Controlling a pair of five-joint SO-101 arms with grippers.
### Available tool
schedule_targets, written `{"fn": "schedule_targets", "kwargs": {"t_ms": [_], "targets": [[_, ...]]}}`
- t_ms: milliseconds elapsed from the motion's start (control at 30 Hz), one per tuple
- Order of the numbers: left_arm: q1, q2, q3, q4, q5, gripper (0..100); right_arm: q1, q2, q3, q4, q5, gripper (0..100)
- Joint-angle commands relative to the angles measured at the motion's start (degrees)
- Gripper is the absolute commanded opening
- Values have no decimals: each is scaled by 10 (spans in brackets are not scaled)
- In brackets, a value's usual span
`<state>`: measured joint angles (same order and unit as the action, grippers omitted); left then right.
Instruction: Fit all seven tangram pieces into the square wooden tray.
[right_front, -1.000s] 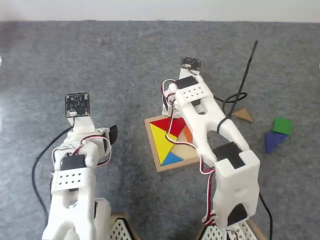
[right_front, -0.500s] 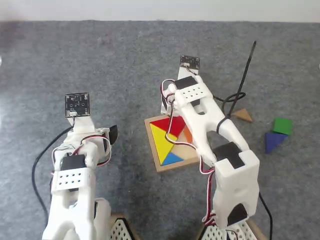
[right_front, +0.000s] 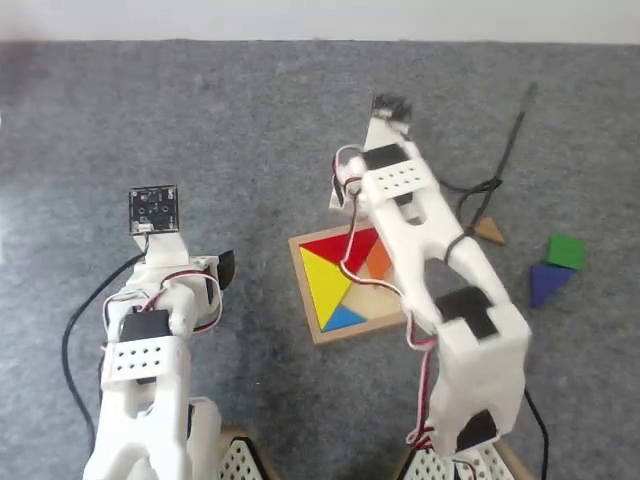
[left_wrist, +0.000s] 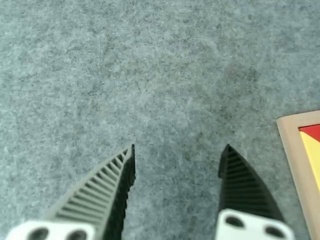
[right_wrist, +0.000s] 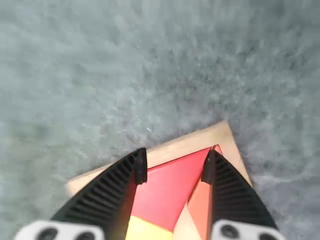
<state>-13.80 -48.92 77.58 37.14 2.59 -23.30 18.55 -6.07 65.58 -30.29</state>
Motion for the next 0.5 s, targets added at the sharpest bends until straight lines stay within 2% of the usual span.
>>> {"fn": "schedule_targets", "kwargs": {"t_ms": [0, 67, 267, 333, 467], "targets": [[-4, -8, -3, 1, -7, 269, 35, -139, -20, 45, 17, 191], [-4, -8, -3, 1, -7, 269, 62, -207, -20, 83, 25, 191], [-4, -5, -2, 1, -7, 269, 160, -420, 34, 145, 132, 191], [-4, -4, -2, 1, -7, 269, 182, -476, 114, 143, 220, 191], [-3, -4, -1, 2, -7, 269, 228, -539, 314, 100, 462, 191]]}}
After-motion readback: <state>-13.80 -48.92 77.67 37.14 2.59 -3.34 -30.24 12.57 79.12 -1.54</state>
